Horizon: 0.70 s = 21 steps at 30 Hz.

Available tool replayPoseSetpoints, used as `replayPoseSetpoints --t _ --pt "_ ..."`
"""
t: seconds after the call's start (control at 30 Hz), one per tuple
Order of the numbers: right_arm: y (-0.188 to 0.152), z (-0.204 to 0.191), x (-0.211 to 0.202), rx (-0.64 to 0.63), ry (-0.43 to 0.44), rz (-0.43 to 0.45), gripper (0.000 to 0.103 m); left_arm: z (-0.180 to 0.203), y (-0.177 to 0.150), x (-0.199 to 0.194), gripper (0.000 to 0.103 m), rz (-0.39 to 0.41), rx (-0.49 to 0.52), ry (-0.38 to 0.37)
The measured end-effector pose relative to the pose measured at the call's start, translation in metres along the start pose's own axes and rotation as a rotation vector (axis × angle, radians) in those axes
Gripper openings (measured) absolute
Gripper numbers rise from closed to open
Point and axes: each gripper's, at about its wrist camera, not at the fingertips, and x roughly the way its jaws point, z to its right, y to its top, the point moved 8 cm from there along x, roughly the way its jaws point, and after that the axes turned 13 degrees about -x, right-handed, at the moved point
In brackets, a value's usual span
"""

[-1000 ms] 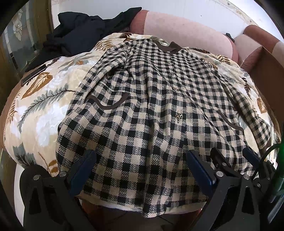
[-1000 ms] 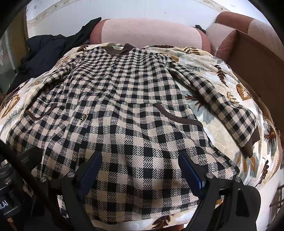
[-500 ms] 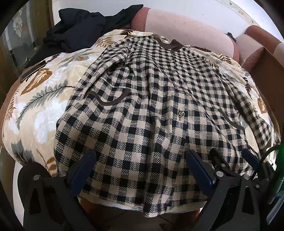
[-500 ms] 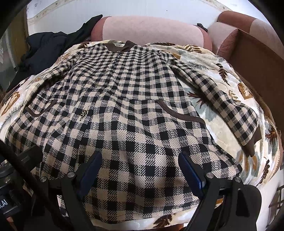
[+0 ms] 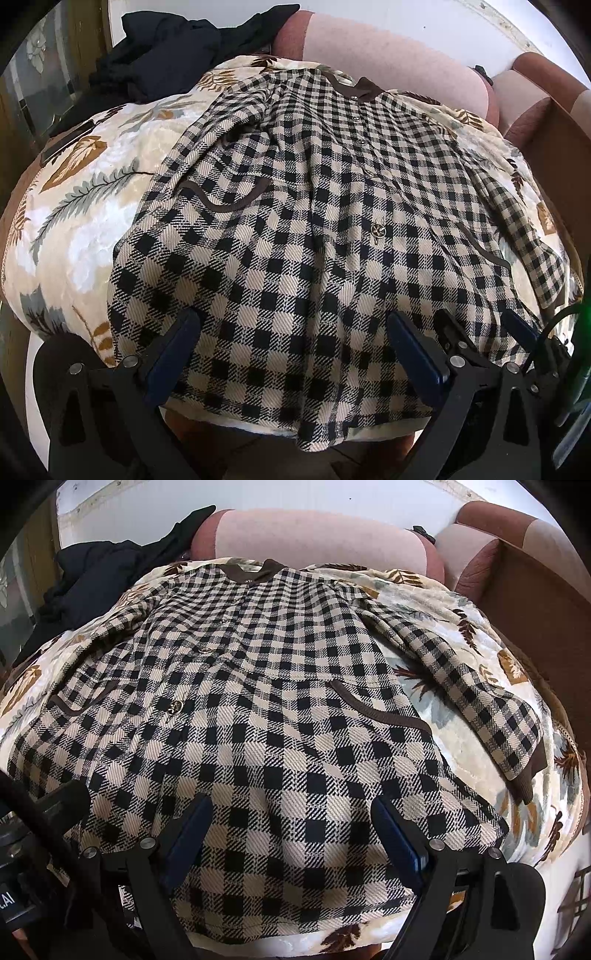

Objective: Fold large clothes
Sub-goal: 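Move the left tool to the brown cuff of the nearest sleeve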

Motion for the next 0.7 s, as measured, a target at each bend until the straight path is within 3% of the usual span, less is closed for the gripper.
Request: replayPoseSetpoints --t 0.43,0.57,0.7 --pt "-0.002 -0.002 0.002 -0.003 0.004 -0.005 0.091 -0.017 0.013 0.002 0.101 0.009 -0.041 0.004" --pt "-0.002 -0.001 0.003 -0.001 0.006 -0.005 0.091 -0.052 0.044 -0.008 0.101 0.083 -0.119 0.039" --pt "-0.004 0.000 0.005 0.002 0.011 -0.010 0.091 -0.106 0.074 -0.016 0.101 0.150 -0.229 0.119"
